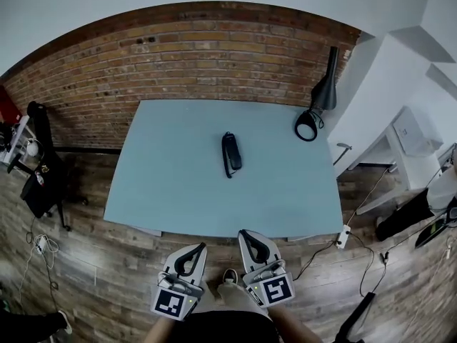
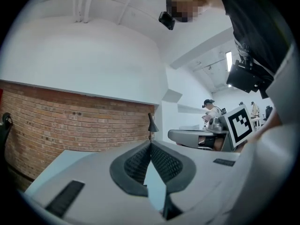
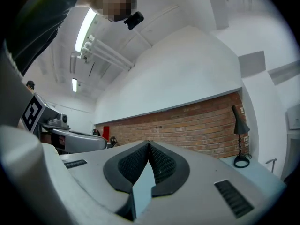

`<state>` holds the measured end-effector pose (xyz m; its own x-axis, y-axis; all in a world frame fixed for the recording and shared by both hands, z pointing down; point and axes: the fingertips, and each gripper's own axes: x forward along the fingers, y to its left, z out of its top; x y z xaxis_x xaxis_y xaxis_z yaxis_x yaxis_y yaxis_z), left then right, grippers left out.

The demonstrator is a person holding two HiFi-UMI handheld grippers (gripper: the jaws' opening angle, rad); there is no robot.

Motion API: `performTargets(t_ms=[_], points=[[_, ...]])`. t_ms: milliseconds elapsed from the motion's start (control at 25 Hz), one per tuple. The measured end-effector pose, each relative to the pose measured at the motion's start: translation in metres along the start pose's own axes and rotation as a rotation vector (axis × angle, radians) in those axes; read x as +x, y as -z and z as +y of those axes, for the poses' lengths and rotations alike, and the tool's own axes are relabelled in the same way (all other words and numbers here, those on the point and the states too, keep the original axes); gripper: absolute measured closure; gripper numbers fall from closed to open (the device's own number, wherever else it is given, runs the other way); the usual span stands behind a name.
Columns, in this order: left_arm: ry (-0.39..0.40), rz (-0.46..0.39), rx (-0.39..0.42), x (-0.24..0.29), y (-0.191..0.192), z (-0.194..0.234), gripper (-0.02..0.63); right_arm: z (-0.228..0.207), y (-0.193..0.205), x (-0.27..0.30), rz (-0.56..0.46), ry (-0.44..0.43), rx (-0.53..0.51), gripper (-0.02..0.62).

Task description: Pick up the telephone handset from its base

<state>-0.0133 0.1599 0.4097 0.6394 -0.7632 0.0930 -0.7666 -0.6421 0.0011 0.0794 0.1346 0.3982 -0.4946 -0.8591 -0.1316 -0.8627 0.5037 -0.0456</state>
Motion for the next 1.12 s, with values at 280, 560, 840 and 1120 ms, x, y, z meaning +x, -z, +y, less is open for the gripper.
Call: performTargets(t_ms=[280,560,840,1120], points=[[0.020,-0.018,0.053,0.030,-0.007,0.018,0.580,-0.011,0.013,0.018,0.020,0.005,0.028,0.600],[0.085,-0.107,0.100,0.056,-0.018,0.068,0.580,-0.027,0.012,0.066,0.037,0.063,-0.027,0.600],[0.110,-0.258,0.051,0.085,-0.049,0.145,0.580,-0.040,0.015,0.128,0.089,0.130,-0.100,0.600],[0.171,-0.248,0.063,0.103,-0.045,0.201,0.580,-0.024,0.020,0.201,0.083,0.120,-0.118,0.600]])
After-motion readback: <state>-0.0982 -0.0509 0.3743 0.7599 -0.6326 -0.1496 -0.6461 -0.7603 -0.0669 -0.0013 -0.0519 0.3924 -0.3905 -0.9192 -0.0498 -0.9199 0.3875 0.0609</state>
